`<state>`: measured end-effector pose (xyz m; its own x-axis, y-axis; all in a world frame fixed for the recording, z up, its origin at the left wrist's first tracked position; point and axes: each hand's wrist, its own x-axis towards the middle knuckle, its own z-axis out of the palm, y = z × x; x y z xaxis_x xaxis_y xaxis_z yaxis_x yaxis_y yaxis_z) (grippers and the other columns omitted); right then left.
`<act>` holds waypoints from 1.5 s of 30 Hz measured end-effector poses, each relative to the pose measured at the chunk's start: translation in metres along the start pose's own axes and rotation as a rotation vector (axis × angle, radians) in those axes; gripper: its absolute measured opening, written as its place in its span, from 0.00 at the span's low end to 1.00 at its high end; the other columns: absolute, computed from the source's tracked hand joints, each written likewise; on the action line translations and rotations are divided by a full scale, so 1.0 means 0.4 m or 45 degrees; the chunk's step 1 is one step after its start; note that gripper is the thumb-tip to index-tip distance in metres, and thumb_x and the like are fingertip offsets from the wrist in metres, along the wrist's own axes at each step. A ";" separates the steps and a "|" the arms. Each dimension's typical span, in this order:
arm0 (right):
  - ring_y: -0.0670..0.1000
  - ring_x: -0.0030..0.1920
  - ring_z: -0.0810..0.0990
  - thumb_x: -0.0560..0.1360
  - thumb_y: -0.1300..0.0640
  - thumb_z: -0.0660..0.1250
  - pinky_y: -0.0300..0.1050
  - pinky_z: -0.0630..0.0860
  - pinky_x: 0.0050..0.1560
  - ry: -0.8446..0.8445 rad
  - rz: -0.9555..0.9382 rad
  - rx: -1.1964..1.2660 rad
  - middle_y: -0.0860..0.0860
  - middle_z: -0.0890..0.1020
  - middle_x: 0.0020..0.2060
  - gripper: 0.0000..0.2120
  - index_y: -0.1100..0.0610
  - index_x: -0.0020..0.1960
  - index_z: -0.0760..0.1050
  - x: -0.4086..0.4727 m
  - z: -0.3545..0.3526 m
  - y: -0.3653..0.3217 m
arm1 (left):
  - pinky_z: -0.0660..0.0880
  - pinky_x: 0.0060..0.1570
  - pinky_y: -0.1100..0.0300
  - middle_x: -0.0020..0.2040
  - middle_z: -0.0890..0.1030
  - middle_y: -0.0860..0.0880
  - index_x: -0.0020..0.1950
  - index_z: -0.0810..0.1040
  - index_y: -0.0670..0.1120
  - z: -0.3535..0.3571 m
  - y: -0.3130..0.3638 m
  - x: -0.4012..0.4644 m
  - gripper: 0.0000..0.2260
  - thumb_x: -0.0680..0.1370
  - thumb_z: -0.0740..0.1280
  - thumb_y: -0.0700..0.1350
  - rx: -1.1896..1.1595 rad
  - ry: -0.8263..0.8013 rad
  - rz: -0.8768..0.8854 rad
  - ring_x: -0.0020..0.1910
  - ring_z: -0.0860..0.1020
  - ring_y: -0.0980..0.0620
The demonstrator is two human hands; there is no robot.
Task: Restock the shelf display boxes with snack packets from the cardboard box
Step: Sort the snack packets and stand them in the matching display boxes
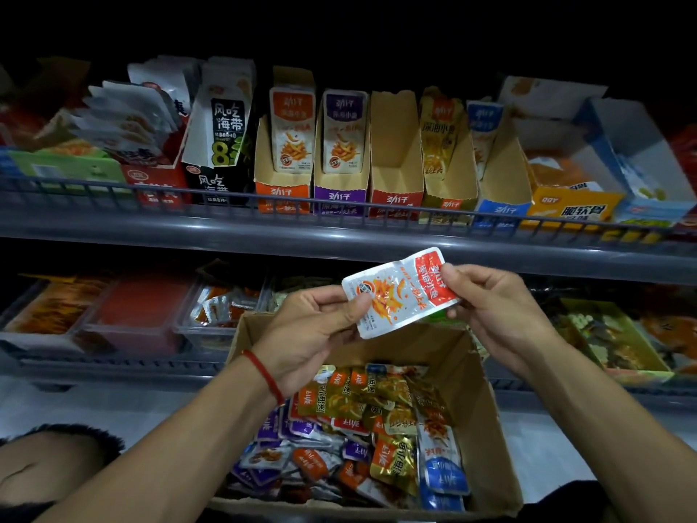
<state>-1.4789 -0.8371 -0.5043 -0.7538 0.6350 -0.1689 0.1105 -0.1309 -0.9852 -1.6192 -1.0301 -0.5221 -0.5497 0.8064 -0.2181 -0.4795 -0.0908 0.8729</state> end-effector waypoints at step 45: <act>0.62 0.63 0.78 0.82 0.54 0.64 0.60 0.75 0.65 0.217 -0.734 -2.122 0.58 0.79 0.62 0.12 0.57 0.64 0.77 0.591 0.192 -0.468 | 0.66 0.73 0.44 0.67 0.75 0.46 0.66 0.79 0.47 -0.112 0.155 0.139 0.19 0.75 0.69 0.41 1.775 0.557 1.105 0.75 0.62 0.44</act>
<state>-1.7275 -0.7209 -0.3576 -0.8735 0.3956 0.2836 0.4422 0.8885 0.1226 -1.7101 -1.0170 -0.4995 -0.5555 0.5681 0.6072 0.8309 0.3507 0.4320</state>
